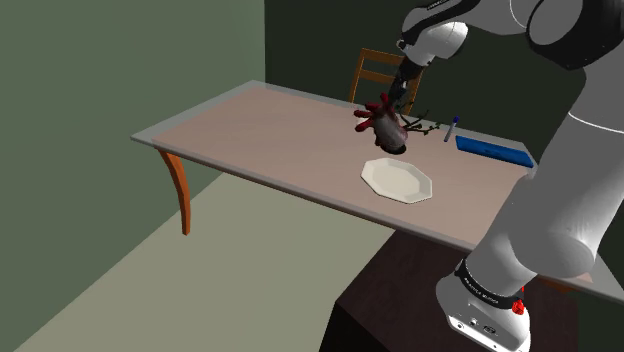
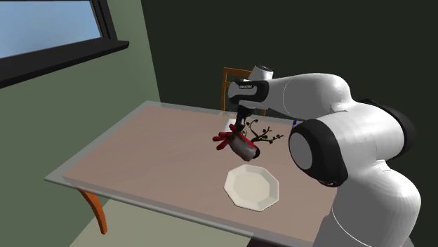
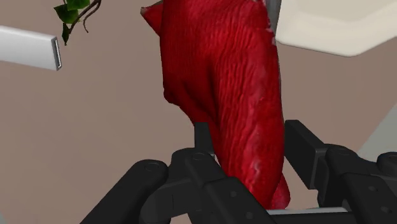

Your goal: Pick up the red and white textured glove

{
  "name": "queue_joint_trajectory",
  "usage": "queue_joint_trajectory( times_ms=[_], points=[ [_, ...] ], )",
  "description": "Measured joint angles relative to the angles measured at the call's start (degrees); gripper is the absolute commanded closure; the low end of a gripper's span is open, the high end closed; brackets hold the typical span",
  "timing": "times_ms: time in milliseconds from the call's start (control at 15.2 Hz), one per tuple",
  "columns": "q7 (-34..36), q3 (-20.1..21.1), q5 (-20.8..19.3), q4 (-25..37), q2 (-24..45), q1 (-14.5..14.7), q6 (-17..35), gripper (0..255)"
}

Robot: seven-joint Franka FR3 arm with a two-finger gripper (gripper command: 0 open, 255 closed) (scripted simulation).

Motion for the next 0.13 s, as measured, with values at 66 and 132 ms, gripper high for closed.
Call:
queue_joint_trajectory(
  times_ms=[66, 132],
  points=[
    [0.5, -0.1, -0.5, 0.4, -0.4, 0.1, -0.6, 255],
    [0.5, -0.1, -0.5, 1.0, -0.2, 0.0, -1.1, 255]
  ],
)
